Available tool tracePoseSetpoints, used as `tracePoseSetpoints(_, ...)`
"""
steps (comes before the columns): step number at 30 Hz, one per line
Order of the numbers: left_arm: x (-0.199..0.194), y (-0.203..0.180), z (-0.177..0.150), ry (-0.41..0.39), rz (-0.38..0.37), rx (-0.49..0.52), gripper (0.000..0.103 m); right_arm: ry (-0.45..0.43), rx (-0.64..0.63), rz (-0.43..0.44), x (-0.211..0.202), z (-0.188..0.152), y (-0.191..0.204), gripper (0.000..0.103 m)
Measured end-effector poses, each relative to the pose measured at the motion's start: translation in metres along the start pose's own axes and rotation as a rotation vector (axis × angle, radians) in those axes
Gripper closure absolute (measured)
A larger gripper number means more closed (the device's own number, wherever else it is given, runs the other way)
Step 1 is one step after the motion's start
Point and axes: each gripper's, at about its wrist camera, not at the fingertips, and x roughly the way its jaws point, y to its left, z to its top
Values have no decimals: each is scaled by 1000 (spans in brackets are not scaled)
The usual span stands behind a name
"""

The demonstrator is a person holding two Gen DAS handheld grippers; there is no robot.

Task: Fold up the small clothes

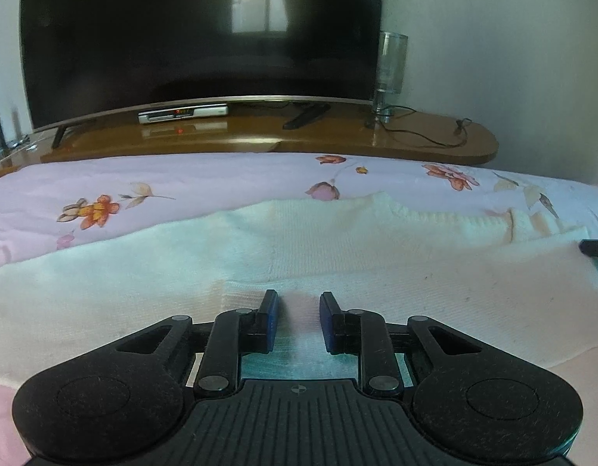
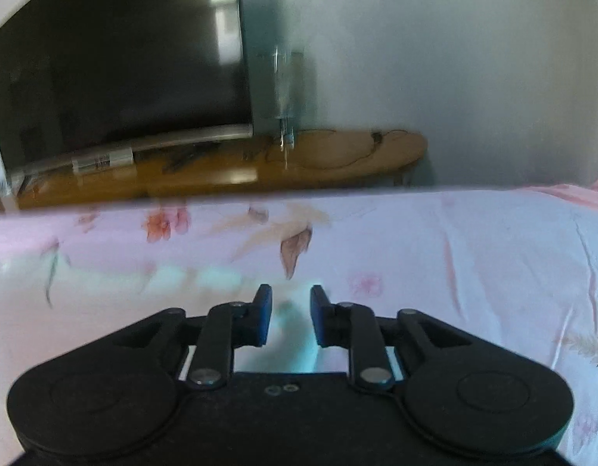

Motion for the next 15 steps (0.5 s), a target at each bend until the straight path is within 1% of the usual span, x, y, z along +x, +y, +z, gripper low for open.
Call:
tracePoseSetpoints(1, -10, 0, 1, -27, 15, -14, 79, 5, -14, -18, -3, 3, 3, 81)
tracePoseSetpoints(2, -22, 1, -1, -78, 14, -11, 75, 2, -10, -20, -9, 5, 6, 80)
tracePoseSetpoints(3, -30, 2, -4, -99, 16, -15, 60, -40, 2, 8, -24, 5, 8, 80)
tracePoseSetpoints(4, -30, 3, -6, -75, 3, -35, 52, -77, 5, 30, -37, 1, 9, 79)
tracePoseSetpoints(5, -27, 5, -11, -36, -27, -55, 43, -106, 1, 39, -51, -4, 12, 79)
tracePoseSetpoints(6, -18, 5, -18, 15, -38, -52, 40, -128, -12, 46, -63, -12, 17, 79)
tracePoseSetpoints(7, -16, 1, -23, 3, -16, -10, 37, -139, -17, 60, -69, -19, 19, 77)
tracePoseSetpoints(8, -17, 0, -23, 8, 1, -3, 36, -120, -24, 78, -69, -28, 24, 76)
tracePoseSetpoints(9, -21, 3, -19, 16, 2, -30, 36, -46, -38, 79, -60, -36, 29, 80)
tracePoseSetpoints(10, -28, 9, -17, 2, 16, -61, 36, 1, -41, 65, -50, -41, 32, 80)
tracePoseSetpoints(11, -38, 17, -16, -34, 34, -89, 36, -33, -42, 52, -55, -43, 34, 78)
tracePoseSetpoints(12, -53, 31, -18, -78, 46, -129, 36, -33, -32, 63, -61, -40, 36, 77)
tracePoseSetpoints(14, -76, 64, -26, -129, 61, -222, 36, -89, 7, 114, -81, -40, 34, 78)
tracePoseSetpoints(15, -87, 87, -32, -142, 83, -283, 36, -106, 8, 120, -89, -40, 35, 77)
